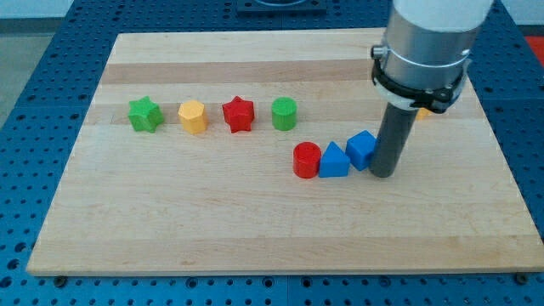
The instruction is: Push the cube right to the triangle
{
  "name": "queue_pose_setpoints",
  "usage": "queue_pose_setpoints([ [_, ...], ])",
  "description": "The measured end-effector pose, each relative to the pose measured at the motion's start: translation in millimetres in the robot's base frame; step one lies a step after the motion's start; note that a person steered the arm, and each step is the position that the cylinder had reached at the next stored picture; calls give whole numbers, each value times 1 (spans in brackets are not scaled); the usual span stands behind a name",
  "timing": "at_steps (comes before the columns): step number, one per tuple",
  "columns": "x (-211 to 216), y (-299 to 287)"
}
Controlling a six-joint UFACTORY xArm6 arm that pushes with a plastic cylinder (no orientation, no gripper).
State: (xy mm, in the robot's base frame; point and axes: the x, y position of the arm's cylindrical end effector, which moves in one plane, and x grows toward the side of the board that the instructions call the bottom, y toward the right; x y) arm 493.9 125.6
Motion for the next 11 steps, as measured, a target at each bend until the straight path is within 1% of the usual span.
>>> queue_pose_setpoints([
  [1, -12, 38],
  [2, -47, 66],
  [3, -66, 25],
  [4, -56, 4],
  [6, -28, 4],
  [7, -40, 5],
  [8, -56, -13],
  [9, -49, -15],
  [10, -33, -15],
  [11, -51, -15],
])
